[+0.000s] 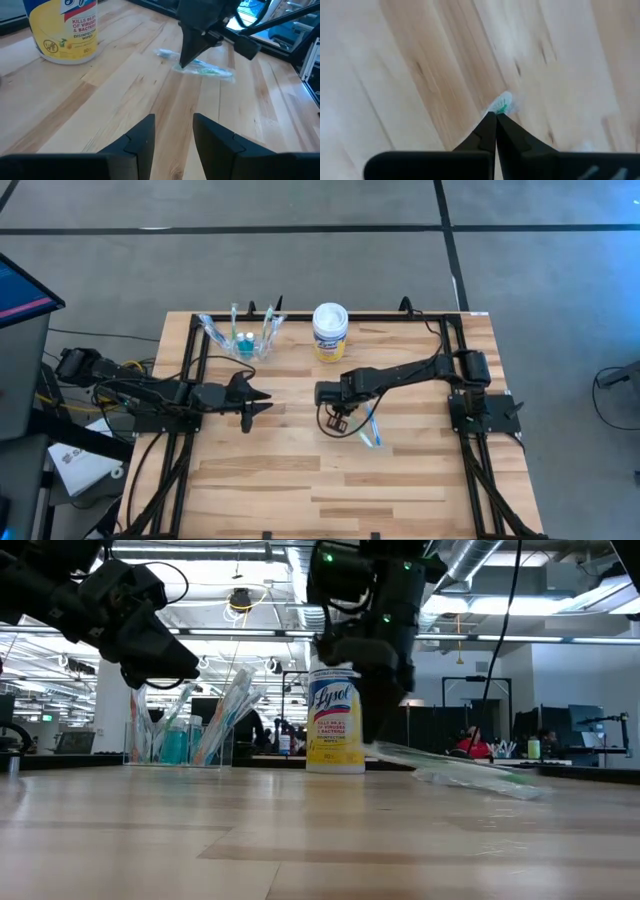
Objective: Pick & Place toothbrushing station
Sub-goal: Put the green toothbrush into the transparent organizer
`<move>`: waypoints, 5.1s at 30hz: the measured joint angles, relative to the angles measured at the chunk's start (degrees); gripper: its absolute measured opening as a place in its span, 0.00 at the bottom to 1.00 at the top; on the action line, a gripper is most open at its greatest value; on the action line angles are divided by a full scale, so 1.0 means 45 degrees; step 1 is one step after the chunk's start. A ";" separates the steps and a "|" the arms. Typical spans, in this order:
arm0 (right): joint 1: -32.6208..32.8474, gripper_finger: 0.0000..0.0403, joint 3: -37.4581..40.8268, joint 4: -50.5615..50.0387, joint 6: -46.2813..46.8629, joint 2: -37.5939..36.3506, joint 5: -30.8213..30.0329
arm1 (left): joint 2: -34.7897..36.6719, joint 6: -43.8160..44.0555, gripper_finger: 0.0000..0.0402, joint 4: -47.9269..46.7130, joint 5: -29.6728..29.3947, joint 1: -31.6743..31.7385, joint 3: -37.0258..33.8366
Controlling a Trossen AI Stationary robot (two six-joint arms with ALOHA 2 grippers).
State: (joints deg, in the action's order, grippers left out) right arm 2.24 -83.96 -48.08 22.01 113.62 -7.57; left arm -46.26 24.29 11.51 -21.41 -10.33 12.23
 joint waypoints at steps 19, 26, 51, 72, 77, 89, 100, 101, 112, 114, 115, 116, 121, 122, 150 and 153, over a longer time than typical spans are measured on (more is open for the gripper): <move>-0.0022 0.00 -0.2291 0.2817 -0.3182 -0.0005 0.0000 | 0.0005 0.0000 0.31 0.1083 -0.1141 0.0000 0.0000; -0.0034 0.00 -0.2933 0.3761 -0.4019 -0.0005 0.0005 | 0.0005 0.0000 0.31 0.1448 -0.1431 0.0000 0.0000; -0.0423 0.00 -0.3969 0.6741 -0.6213 -0.0024 0.0010 | 0.0010 -0.1490 0.31 0.4081 -0.0491 0.0000 -0.0005; -0.0476 0.00 -0.3964 0.8860 -0.6794 -0.0024 0.0049 | 0.0005 -0.2108 0.27 0.5572 -0.0004 0.0005 -0.0005; -0.0471 0.00 -0.3964 0.8856 -0.6798 -0.0024 0.0049 | 0.0005 -0.2108 0.22 0.5691 0.0000 0.0005 -0.0005; -0.0408 0.00 -0.3961 0.8714 -0.6917 -0.0024 0.0097 | 0.0005 -0.2084 0.05 0.5724 -0.0023 0.0010 -0.0005; -0.0432 0.05 -0.3945 0.7977 -0.6915 -0.0022 0.0311 | 0.0010 -0.2120 0.04 0.5808 -0.0170 0.0000 -0.0015; -0.0432 0.06 -0.3940 0.7949 -0.6908 -0.0019 0.0321 | 0.0016 -0.2123 0.04 0.5805 -0.0216 0.0003 -0.0015; -0.0457 0.15 -0.3940 0.7014 -0.6576 -0.0015 0.0335 | 0.0181 -0.2351 0.04 0.5501 -0.0911 0.0000 -0.0005; -0.0466 0.15 -0.3940 0.6988 -0.6555 -0.0015 0.0335 | 0.0374 -0.2343 0.04 0.5159 -0.0913 0.0000 0.0000; -0.0466 0.15 -0.3940 0.6990 -0.6555 -0.0015 0.0335 | 0.0502 -0.2335 0.04 0.4997 -0.0913 0.0000 0.0000; -0.0466 0.15 -0.3940 0.6987 -0.6555 -0.0015 0.0335 | 0.0686 -0.2322 0.04 0.4805 -0.0917 0.0000 0.0000; -0.0418 0.15 -0.3940 0.6914 -0.6516 -0.0015 0.0335 | 0.1924 -0.2312 0.04 0.3137 -0.1696 0.0000 0.0000; -0.0418 0.15 -0.3940 0.6878 -0.6400 -0.0015 0.0338 | 0.2167 -0.2307 0.04 0.2810 -0.1839 0.0000 0.0000; -0.0180 0.15 -0.3566 0.6500 -0.6016 0.0000 0.0389 | 0.4036 -0.2773 0.04 0.0068 -0.8630 0.0666 0.0000; -0.0180 0.15 -0.3566 0.6500 -0.6016 0.0000 0.0384 | 0.4036 -0.2773 0.04 0.0055 -0.8679 0.1225 0.0000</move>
State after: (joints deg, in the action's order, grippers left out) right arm 1.43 -100.01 -18.83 -5.06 113.62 -5.84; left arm -28.10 11.81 11.76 -60.46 -4.81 12.23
